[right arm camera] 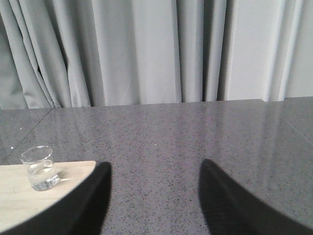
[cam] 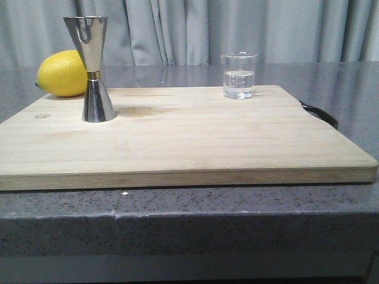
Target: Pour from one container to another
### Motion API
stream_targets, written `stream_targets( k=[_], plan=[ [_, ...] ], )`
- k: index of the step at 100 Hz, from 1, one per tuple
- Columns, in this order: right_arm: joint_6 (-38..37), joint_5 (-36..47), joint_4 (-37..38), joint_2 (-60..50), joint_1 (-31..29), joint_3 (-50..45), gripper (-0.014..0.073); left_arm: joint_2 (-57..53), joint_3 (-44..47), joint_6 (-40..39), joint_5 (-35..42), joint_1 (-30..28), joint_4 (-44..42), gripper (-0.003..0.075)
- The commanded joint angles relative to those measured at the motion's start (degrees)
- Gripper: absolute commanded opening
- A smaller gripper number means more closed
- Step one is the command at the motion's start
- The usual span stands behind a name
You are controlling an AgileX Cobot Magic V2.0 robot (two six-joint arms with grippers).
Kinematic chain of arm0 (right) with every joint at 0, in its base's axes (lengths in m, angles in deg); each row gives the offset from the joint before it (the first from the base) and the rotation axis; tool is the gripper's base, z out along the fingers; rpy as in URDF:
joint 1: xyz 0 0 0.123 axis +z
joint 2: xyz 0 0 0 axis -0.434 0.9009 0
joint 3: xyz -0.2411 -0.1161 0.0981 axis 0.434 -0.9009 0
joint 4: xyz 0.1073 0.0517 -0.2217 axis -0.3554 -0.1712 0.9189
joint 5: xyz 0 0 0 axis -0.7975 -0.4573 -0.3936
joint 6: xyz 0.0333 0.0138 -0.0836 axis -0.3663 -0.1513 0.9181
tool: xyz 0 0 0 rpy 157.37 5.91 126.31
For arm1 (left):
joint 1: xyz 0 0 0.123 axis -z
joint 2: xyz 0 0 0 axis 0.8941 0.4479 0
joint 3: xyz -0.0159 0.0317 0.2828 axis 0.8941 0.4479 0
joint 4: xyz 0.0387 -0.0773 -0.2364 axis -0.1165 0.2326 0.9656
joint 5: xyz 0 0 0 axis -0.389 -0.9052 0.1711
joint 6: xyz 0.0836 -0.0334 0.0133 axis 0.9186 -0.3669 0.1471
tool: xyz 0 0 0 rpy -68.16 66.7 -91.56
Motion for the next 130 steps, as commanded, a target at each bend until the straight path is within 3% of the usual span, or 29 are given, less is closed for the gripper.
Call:
stream_targets(
  k=[1,9,58,85,103,116,130],
  plan=[
    [0.56,5.34,0.00,1.03,-0.37,2.01,0.0549,0.91,-2.11,-0.34,5.52,-0.14,0.29,0.0609],
    [0.56,5.34,0.00,1.03,-0.37,2.01,0.0562,0.91,-2.11,-0.34,5.17,-0.14,0.29,0.0635],
    [0.56,4.00,-1.76,1.16,-0.37,2.19,0.0562,1.36,-2.12,-0.34,4.18,-0.14,1.80,0.0545],
    [0.56,-12.10,-1.96,8.29,-0.37,9.77,0.0562,10.50,-12.30,-0.34,-17.35,-0.14,1.80,0.0545],
    [0.56,-13.83,-2.11,12.59,-0.37,12.09,0.0562,20.67,-18.54,-0.34,-30.01,-0.14,1.80,0.0545],
    [0.56,-13.70,-2.10,13.43,-0.25,12.08,0.0562,28.37,-20.18,0.36,-33.60,-0.14,2.83,0.0545],
    [0.56,-13.59,-2.10,13.43,-0.25,12.08,0.0562,36.46,-20.57,11.51,-33.32,-0.14,13.08,0.0545]
  ],
)
